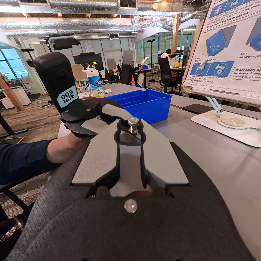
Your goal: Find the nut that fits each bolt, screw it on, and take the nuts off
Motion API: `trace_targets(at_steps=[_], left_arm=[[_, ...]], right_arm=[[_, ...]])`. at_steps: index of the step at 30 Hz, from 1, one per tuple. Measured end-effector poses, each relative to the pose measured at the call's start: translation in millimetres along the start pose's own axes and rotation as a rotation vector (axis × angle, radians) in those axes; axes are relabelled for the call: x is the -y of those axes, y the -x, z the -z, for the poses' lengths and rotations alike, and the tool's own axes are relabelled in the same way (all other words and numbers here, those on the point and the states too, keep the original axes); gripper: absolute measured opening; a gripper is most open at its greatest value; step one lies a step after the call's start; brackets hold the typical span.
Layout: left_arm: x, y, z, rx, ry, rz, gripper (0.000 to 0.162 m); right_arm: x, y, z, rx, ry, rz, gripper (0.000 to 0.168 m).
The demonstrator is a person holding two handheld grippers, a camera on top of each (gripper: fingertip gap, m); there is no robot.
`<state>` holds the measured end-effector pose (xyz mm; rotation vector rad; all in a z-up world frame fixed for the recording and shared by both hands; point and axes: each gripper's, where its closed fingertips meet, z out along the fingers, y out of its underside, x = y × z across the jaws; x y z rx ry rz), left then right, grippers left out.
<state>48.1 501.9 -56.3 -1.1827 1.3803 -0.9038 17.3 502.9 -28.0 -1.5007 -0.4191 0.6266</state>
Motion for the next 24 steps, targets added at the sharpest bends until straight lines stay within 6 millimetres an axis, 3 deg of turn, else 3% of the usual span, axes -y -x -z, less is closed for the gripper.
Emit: trace_targets(at_steps=[13,24], left_arm=[[3,-9,-2,-0.022,-0.008,0.009,0.013],[1,2,0,0.032,-0.011,0.008,0.013]], right_arm=[[3,-3,1,-0.013,-0.014,-0.004,0.025],[4,-6,5,-0.033,-0.014,0.024,0.028]])
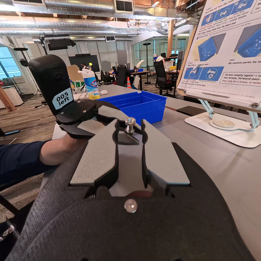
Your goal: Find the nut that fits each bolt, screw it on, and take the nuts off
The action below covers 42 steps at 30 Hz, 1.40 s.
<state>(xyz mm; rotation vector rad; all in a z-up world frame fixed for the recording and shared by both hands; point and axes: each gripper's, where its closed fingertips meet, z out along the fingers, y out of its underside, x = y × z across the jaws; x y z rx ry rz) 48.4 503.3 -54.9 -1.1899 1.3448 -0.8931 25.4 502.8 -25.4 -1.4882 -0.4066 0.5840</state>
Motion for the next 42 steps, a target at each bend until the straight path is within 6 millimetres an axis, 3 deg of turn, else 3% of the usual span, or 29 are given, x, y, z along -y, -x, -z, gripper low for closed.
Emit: trace_targets(at_steps=[6,14,20,27,31,34,38,40,42], left_arm=[[1,4,2,0.020,-0.008,0.001,0.013],[-1,-9,-4,-0.027,0.011,-0.012,0.013],[2,-14,-3,-0.042,-0.003,-0.013,0.013],[5,-21,-1,-0.126,-0.020,0.042,0.013],[5,-19,1,-0.157,-0.031,0.093,0.014],[1,-10,0,-0.104,-0.011,0.062,0.013],[-7,-9,-4,-0.072,0.025,0.019,0.014],[-15,-12,-8,-0.079,0.061,0.016,0.014],[-20,-16,-11,-0.089,0.086,0.004,0.014]], right_arm=[[0,-1,-1,0.005,-0.006,-0.026,0.028],[-3,8,-6,0.039,0.011,-0.018,0.024],[-4,5,-6,0.025,0.013,-0.020,0.012],[-1,5,-4,0.026,0.004,0.000,0.011],[11,2,3,0.027,-0.060,-0.029,0.011],[20,-5,10,-0.003,-0.108,-0.034,0.011],[28,-1,15,-0.005,-0.104,-0.004,0.012],[47,4,28,-0.012,-0.108,0.012,0.011],[76,-3,56,-0.104,-0.121,0.087,0.011]])
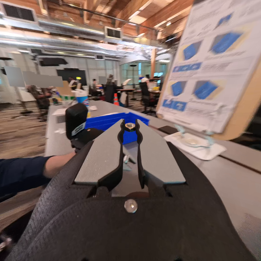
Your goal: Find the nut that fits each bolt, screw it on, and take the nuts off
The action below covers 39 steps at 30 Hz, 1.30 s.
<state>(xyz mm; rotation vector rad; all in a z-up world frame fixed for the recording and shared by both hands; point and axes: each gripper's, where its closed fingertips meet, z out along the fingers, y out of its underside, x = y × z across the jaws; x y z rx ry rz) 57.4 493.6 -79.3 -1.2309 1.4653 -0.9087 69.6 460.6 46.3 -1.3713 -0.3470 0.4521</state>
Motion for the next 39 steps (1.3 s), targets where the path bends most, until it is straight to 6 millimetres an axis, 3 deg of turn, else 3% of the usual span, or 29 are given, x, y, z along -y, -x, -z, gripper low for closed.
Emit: trace_targets(at_steps=[2,4,6,9,11,14,17,20,23,25,27,29,32,34,36,39], left_arm=[[-1,-6,-2,-0.017,0.012,-0.016,0.014],[-2,-11,-4,-0.030,0.024,-0.032,0.014],[-3,-16,-6,-0.041,0.032,-0.049,0.014],[-5,-23,-9,-0.051,0.046,-0.080,0.014],[-8,-25,-11,-0.049,0.059,-0.107,0.014],[-14,-24,-14,-0.042,0.084,-0.125,0.014],[-18,-23,-15,-0.039,0.091,-0.123,0.014],[-21,-19,-15,-0.031,0.100,-0.116,0.014],[-21,-18,-15,-0.033,0.101,-0.104,0.014],[-19,-20,-15,-0.037,0.094,-0.111,0.014],[-19,-21,-15,-0.032,0.095,-0.121,0.014],[-19,-22,-16,-0.031,0.100,-0.132,0.014],[-19,-26,-17,-0.035,0.102,-0.146,0.014],[-17,-28,-17,-0.036,0.095,-0.159,0.014],[-15,-29,-16,-0.028,0.083,-0.177,0.014],[-13,-27,-14,-0.007,0.072,-0.196,0.014]], right_arm=[[28,-29,34,-0.142,0.000,0.075,0.011],[34,-76,71,-0.307,0.084,0.119,0.012],[10,-137,107,-0.478,0.253,0.111,0.012],[-67,-217,147,-0.608,0.566,-0.063,0.012],[-109,-247,154,-0.628,0.701,-0.165,0.012],[-149,-281,148,-0.648,0.852,-0.193,0.012],[-165,-302,138,-0.669,0.926,-0.216,0.013],[-163,-308,134,-0.688,0.957,-0.191,0.021],[-137,-298,133,-0.696,0.922,-0.118,0.026],[-100,-271,122,-0.659,0.794,-0.079,0.023],[-61,-223,105,-0.552,0.649,-0.045,0.019],[-39,-160,84,-0.387,0.573,-0.010,0.018],[-52,-59,55,-0.084,0.597,-0.051,0.024],[-70,-5,36,0.086,0.604,-0.137,0.025],[-92,9,21,0.086,0.630,-0.140,0.024],[-113,7,8,0.036,0.648,-0.134,0.021]])
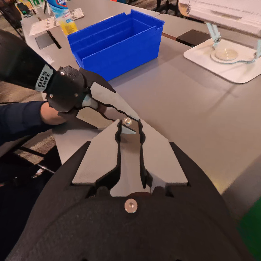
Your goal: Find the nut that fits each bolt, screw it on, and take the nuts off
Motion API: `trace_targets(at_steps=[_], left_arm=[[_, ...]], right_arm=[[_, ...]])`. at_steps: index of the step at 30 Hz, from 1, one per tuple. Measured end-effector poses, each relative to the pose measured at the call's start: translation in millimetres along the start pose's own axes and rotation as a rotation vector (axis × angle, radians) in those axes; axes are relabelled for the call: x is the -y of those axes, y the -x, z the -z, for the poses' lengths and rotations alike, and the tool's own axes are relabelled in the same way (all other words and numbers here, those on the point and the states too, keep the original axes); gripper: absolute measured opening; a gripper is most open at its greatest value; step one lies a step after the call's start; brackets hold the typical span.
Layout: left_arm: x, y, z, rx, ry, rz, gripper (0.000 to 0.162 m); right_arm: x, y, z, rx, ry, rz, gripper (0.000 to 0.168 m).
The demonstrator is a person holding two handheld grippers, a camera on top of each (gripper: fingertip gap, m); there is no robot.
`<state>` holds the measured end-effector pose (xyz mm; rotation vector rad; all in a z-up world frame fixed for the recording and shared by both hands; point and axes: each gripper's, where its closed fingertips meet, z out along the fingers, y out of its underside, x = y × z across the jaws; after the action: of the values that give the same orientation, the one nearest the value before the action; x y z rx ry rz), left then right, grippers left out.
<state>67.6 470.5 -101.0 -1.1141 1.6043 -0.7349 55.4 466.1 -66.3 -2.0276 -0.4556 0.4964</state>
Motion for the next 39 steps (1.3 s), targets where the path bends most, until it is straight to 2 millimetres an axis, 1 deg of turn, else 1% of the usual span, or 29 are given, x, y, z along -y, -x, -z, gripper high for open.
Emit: trace_targets(at_steps=[2,4,6,7,10,12,13,14,15,17,18,20,22,23,24,25,26,28,29,30,31,33,35,36,37,38,39], left_arm=[[-2,1,0,0.012,0.012,-0.016,0.014],[-2,2,0,0.020,0.016,-0.025,0.014],[0,1,-1,0.017,0.012,-0.024,0.014],[-2,1,-1,0.024,0.023,-0.028,0.014],[-2,3,-1,0.038,0.023,-0.046,0.014],[2,1,0,0.023,0.000,-0.036,0.014],[2,1,0,0.019,0.000,-0.021,0.014],[-1,2,0,0.020,0.011,-0.008,0.014],[-4,4,-1,0.019,0.025,0.005,0.015],[-8,6,-1,0.015,0.044,0.029,0.015],[-9,6,-2,0.009,0.051,0.038,0.015],[-10,5,-3,0.009,0.065,0.033,0.015],[-10,1,-4,0.007,0.071,0.008,0.014],[-11,0,-5,0.007,0.076,-0.006,0.013],[-12,-2,-5,0.007,0.084,-0.019,0.013],[-13,-3,-6,0.006,0.091,-0.029,0.013],[-14,-4,-7,0.006,0.095,-0.035,0.012],[-16,-5,-9,0.003,0.100,-0.035,0.012],[-18,-4,-9,0.002,0.106,-0.031,0.012],[-20,-4,-10,0.001,0.112,-0.025,0.012],[-22,-3,-10,0.001,0.117,-0.020,0.012],[-25,-1,-11,0.003,0.126,-0.010,0.012],[-27,0,-12,0.003,0.131,-0.003,0.012],[-27,0,-12,0.002,0.132,-0.003,0.011],[-27,-1,-12,-0.001,0.134,-0.002,0.011],[-28,-2,-13,-0.004,0.137,-0.003,0.011],[-28,-2,-13,-0.007,0.139,-0.004,0.012]], right_arm=[[-2,6,-9,0.056,0.003,-0.047,0.021],[-4,7,-16,0.069,0.010,-0.061,0.018],[-10,3,-21,0.049,0.039,-0.047,0.005],[-11,2,-23,0.050,0.039,-0.051,0.005],[-10,2,-23,0.061,0.017,-0.057,0.005],[-9,3,-18,0.061,0.011,-0.054,0.005],[-7,0,-11,0.040,0.002,-0.044,0.005],[-3,-6,0,0.002,-0.009,-0.029,0.005],[2,-16,15,-0.045,-0.025,-0.015,0.005],[11,-44,55,-0.162,-0.058,-0.009,0.005],[10,-62,77,-0.232,-0.046,-0.010,0.005],[-8,-106,119,-0.403,0.049,-0.018,0.005],[-41,-150,157,-0.573,0.186,-0.053,0.005],[-59,-166,172,-0.635,0.264,-0.071,0.005],[-75,-178,184,-0.682,0.323,-0.084,0.005],[-90,-185,190,-0.695,0.370,-0.101,0.005],[-104,-187,190,-0.682,0.410,-0.126,0.005],[-126,-189,186,-0.649,0.470,-0.167,0.005],[-134,-190,184,-0.643,0.496,-0.176,0.006],[-140,-192,183,-0.647,0.516,-0.183,0.011],[-143,-193,182,-0.652,0.523,-0.184,0.015],[-141,-193,180,-0.643,0.509,-0.188,0.016],[-132,-191,183,-0.653,0.481,-0.175,0.015],[-121,-188,184,-0.665,0.449,-0.153,0.015],[-107,-182,183,-0.663,0.401,-0.128,0.015],[-88,-169,179,-0.637,0.334,-0.100,0.016],[-66,-152,171,-0.589,0.252,-0.064,0.016]])
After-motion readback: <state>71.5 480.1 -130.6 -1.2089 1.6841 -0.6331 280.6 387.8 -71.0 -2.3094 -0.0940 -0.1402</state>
